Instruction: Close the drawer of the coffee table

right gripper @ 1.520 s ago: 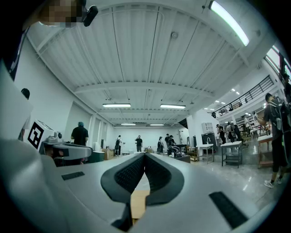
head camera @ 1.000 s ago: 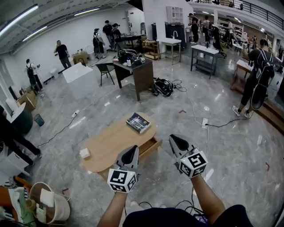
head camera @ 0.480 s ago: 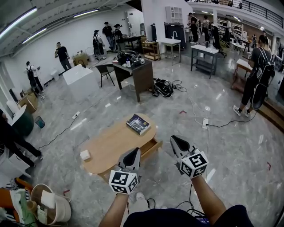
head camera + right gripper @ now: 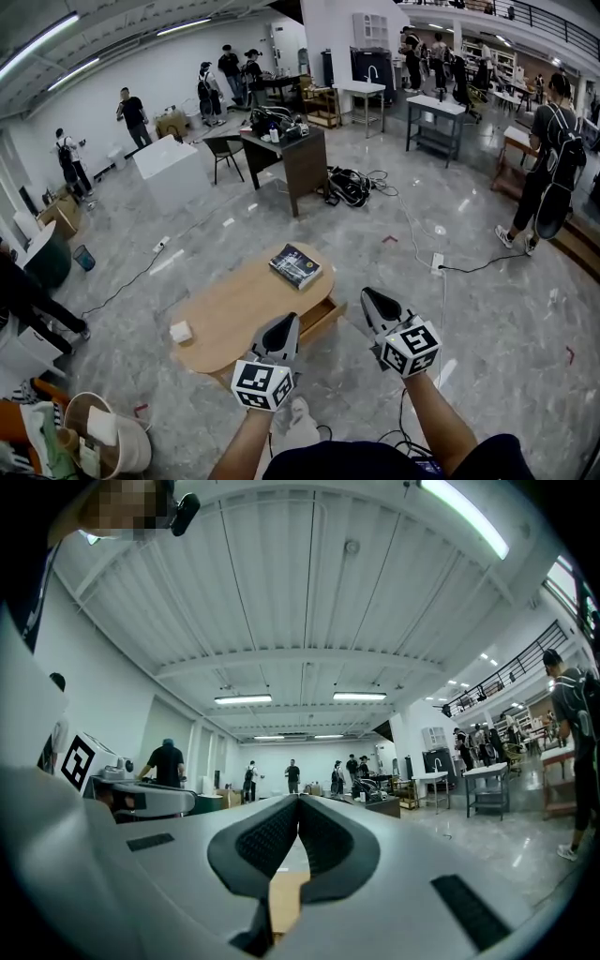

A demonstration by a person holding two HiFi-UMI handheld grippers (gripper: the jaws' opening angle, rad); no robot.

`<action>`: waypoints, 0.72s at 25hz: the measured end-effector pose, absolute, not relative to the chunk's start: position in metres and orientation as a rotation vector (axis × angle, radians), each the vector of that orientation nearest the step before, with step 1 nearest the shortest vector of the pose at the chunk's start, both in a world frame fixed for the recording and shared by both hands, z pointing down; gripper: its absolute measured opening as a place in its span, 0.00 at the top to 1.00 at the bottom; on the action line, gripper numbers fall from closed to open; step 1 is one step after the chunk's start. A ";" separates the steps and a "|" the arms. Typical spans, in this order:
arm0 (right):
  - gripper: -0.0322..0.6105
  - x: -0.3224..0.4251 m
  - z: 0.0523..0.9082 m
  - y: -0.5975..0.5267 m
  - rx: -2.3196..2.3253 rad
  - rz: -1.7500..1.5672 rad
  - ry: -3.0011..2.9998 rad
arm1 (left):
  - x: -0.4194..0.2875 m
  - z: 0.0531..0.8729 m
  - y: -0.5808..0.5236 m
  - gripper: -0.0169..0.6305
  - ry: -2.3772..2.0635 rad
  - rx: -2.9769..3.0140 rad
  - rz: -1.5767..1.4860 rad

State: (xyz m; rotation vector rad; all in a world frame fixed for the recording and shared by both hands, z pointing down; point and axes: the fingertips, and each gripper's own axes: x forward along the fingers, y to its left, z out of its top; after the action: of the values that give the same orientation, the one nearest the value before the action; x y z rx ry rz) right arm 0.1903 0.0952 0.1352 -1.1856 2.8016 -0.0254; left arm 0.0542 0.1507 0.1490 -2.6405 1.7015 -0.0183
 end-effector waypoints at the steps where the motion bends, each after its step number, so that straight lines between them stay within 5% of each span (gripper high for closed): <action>1: 0.92 0.188 0.136 0.092 -1.187 -0.026 2.803 | 0.052 0.149 0.147 0.97 1.703 -2.640 -0.016; 18: 0.92 0.147 0.138 0.014 -1.216 -0.060 2.810 | 0.005 0.148 0.068 0.97 1.730 -2.652 0.005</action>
State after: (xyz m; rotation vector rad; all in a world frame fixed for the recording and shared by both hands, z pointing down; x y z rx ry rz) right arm 0.1474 0.0143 0.1381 -1.2156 2.8095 -0.0595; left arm 0.0051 0.0682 0.1477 -2.6519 1.7296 0.0053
